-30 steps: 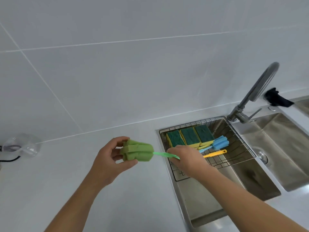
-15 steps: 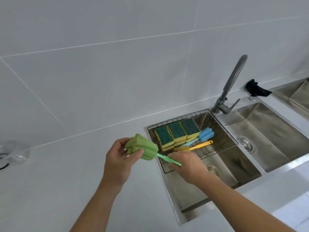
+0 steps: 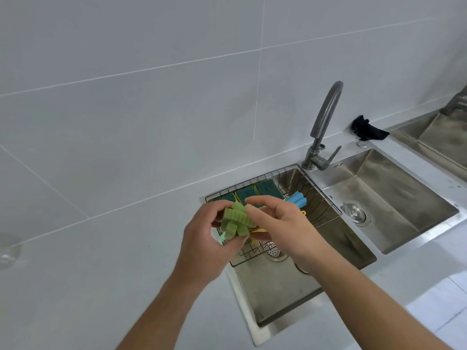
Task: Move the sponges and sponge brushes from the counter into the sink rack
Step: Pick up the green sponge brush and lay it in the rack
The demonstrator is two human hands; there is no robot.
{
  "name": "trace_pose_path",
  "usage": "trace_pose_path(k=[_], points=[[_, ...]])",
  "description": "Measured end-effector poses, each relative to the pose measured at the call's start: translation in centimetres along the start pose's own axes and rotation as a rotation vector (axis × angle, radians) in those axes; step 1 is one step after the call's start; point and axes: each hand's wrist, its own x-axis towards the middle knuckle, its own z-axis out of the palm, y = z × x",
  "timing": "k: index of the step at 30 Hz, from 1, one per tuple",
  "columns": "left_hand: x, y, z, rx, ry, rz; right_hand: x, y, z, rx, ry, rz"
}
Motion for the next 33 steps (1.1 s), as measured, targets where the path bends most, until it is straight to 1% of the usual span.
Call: trace_pose_path(k=[2, 5, 7, 9, 11, 13, 17, 19, 21, 25, 28, 31, 33], points=[[0.3, 0.5, 1.2, 0.011, -0.005, 0.019, 0.1, 0.0, -1.0, -0.046, 0.009, -0.006], [0.7, 1.2, 3.1, 0.009, -0.007, 0.045, 0.2, 0.4, -2.4, -0.172, 0.071, -0.057], [0.8, 1.4, 4.1, -0.015, -0.009, 0.039, 0.4, 0.7, -3.1, -0.172, 0.083, -0.091], [0.9, 1.3, 5.0, -0.097, -0.021, -0.005, 0.8, 1.4, -4.0, -0.158, 0.116, -0.078], [1.1, 1.1, 5.8, -0.199, -0.058, -0.067, 1.4, 2.3, -5.2, -0.122, 0.143, -0.044], [1.2, 0.8, 6.0, -0.212, -0.073, -0.133, 1.9, 3.2, -6.7, -0.023, 0.141, -0.007], [1.2, -1.1, 4.4, -0.009, 0.004, -0.244, 2.6, 4.7, -10.4, 0.177, 0.157, 0.049], [1.1, -2.2, 3.3, 0.065, 0.062, -0.364, 2.9, 5.4, -12.4, 0.223, 0.150, 0.046], [0.9, -3.2, 2.7, 0.072, 0.106, -0.502, 3.0, 6.1, -14.1, 0.288, 0.113, 0.046], [1.1, -4.3, 3.4, -0.001, 0.153, -0.735, 3.3, 7.3, -16.7, 0.470, 0.039, 0.066], [1.7, -4.5, 4.6, -0.135, 0.175, -0.858, 3.7, 8.3, -18.2, 0.524, -0.022, 0.106], [2.0, -4.3, 5.7, -0.260, 0.189, -0.916, 4.2, 8.8, -19.2, 0.527, -0.065, 0.133], [2.0, -4.2, 6.3, -0.280, 0.172, -0.902, 4.5, 9.0, -19.7, 0.516, -0.086, 0.148]])
